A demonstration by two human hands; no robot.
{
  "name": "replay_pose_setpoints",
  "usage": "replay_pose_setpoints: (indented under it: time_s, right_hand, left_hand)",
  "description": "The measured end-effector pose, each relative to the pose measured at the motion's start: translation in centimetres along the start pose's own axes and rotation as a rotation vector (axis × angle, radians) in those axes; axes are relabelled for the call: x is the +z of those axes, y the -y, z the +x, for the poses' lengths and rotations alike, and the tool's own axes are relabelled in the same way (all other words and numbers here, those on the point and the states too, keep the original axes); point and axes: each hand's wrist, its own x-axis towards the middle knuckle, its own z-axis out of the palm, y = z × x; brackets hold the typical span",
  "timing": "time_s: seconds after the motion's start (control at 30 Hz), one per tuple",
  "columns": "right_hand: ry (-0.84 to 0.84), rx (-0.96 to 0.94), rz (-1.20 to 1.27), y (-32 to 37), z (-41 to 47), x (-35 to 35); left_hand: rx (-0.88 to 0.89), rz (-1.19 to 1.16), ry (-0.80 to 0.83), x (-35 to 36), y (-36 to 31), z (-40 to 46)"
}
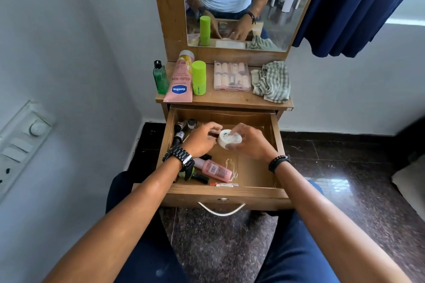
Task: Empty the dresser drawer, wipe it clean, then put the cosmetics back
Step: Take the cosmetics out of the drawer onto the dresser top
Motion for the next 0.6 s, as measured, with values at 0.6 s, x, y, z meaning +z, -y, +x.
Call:
replay_pose_setpoints:
  time_s: [0.6]
  right_hand:
    - [-0.557, -0.054, -0.107, 4.8, 9.6, -7.5]
  left_hand:
    - [0.150, 0.363, -0.334, -0.4, -3.5, 2.7]
